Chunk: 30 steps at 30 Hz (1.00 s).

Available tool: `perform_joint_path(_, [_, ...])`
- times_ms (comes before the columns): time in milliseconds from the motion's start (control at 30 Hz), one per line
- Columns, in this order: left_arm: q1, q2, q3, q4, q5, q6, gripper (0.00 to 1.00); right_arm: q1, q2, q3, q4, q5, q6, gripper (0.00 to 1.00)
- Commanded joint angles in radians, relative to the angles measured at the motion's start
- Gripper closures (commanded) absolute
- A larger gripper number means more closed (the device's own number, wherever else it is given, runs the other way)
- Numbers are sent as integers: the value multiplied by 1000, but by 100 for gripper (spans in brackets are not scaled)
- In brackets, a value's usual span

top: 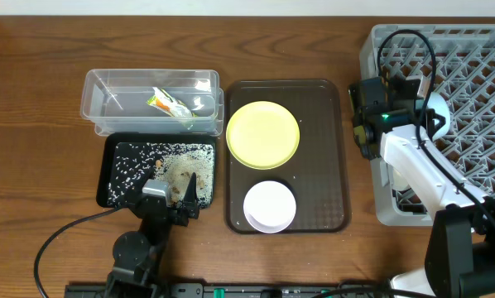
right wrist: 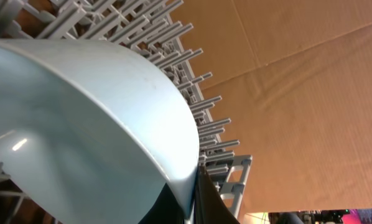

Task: Sort waste into correct bins and load items into the dishwasher rack
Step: 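Carry the blue bowl into the dish rack and release it, then grasp the white bowl rim with the right gripper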

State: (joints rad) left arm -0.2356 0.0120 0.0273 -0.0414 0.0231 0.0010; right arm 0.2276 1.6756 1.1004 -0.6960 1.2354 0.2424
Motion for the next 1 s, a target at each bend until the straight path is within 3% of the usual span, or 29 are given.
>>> perform_joint_path(0, [6,-6,-23,-28,-9,10,9,15,21,1,-29,-85,35,98])
perform_joint_path(100, [6,-6,-23,-28,-9,10,9,28,20,1,-56,-93,39,95])
perform_joint_path(233, [6,-6,-23,-28,-9,10,9,73,20,1,-111,-161,84,77])
perform_joint_path(367, [6,-6,-23,-28,-9,10,9,124,13,1,-158,-262,134,70])
perform_joint_path(567, [6,-6,-23,-28,-9,10,9,184,-72,29,-177,-459,153,50])
perform_joint_path(700, [6,-6,-23,-28,-9,10,9,229,-171,65,-172,-757,152,45])
perform_joint_path(867, [6,-6,-23,-28,-9,10,9,279,-229,66,-145,-1257,41,44])
perform_joint_path(967, [6,-6,-23,-28,-9,10,9,322,-214,47,-151,-1403,21,45])
